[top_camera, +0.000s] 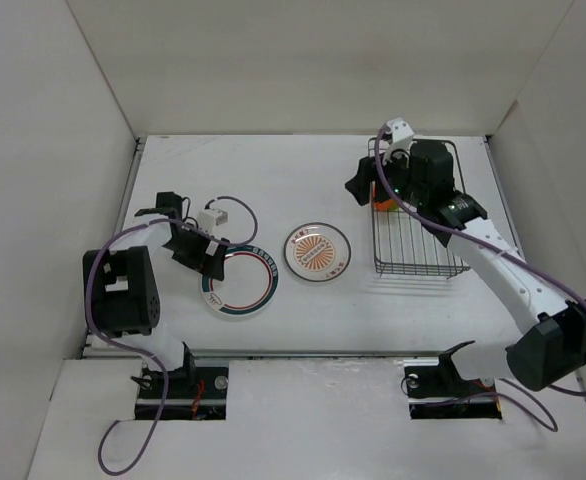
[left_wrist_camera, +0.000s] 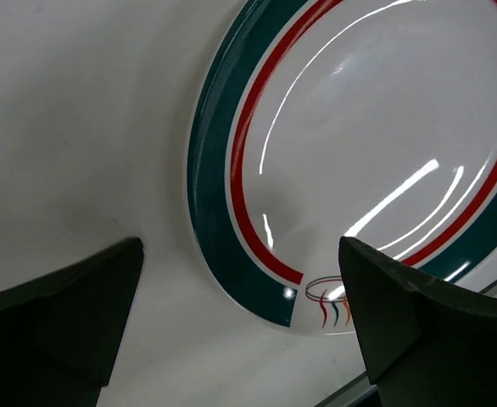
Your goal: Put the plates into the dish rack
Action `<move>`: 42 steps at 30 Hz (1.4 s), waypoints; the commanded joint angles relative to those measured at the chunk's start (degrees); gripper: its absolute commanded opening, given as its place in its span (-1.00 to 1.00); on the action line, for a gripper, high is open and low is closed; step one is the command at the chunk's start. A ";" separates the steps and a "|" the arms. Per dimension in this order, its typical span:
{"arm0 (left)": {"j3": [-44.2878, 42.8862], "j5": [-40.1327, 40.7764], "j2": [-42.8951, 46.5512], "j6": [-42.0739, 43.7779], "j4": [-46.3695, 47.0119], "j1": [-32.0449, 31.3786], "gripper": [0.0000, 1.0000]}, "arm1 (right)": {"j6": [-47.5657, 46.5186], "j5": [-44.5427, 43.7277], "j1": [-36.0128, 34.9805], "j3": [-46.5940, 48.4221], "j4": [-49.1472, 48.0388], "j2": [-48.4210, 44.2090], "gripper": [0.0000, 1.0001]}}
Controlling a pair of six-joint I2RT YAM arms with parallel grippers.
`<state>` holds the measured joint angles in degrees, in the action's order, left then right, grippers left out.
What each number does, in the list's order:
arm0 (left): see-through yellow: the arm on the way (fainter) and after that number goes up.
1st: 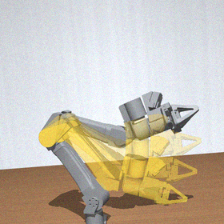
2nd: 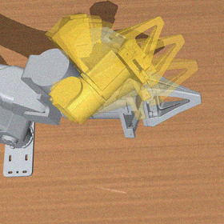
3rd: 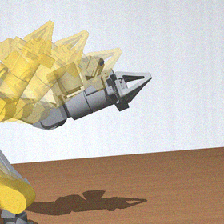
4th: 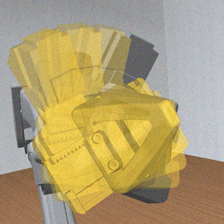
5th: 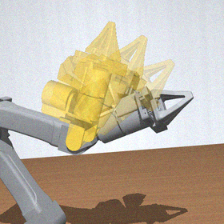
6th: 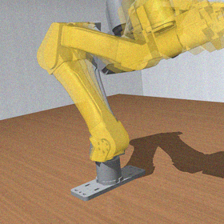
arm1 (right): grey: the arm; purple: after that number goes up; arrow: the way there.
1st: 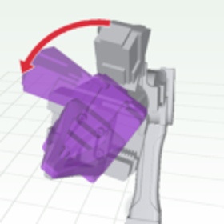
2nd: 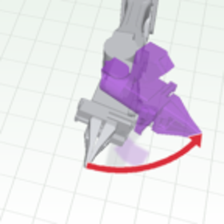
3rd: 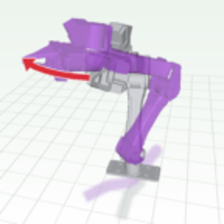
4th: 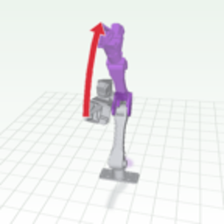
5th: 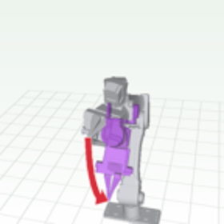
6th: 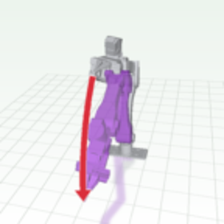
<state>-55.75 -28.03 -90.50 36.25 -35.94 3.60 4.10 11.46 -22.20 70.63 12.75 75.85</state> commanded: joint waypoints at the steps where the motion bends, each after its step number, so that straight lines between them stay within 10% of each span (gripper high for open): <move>1: -1.38 -4.04 -3.62 2.60 -0.79 1.67 1.00 | -1.37 2.08 -2.24 0.30 -4.05 -1.06 0.45; 24: -7.18 -12.05 -18.75 12.27 -10.20 6.95 -0.14 | -1.37 0.84 -5.84 -0.23 -5.11 3.77 0.45; 30: -7.18 -12.57 -18.75 13.94 -11.34 6.95 -0.14 | -1.37 0.31 -6.37 -0.23 -5.11 3.77 0.45; 36: -7.18 -12.05 -20.33 13.33 -10.81 7.48 -0.89 | -1.37 -0.21 -7.42 -0.23 -5.11 3.77 0.45; 42: -8.41 -14.50 -21.91 14.54 -12.56 9.41 -1.00 | -1.37 -1.36 -7.95 -0.23 -5.11 3.77 0.45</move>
<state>-64.73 -46.48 -110.45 46.06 -50.06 11.62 3.22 11.11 -29.41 70.32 11.07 79.96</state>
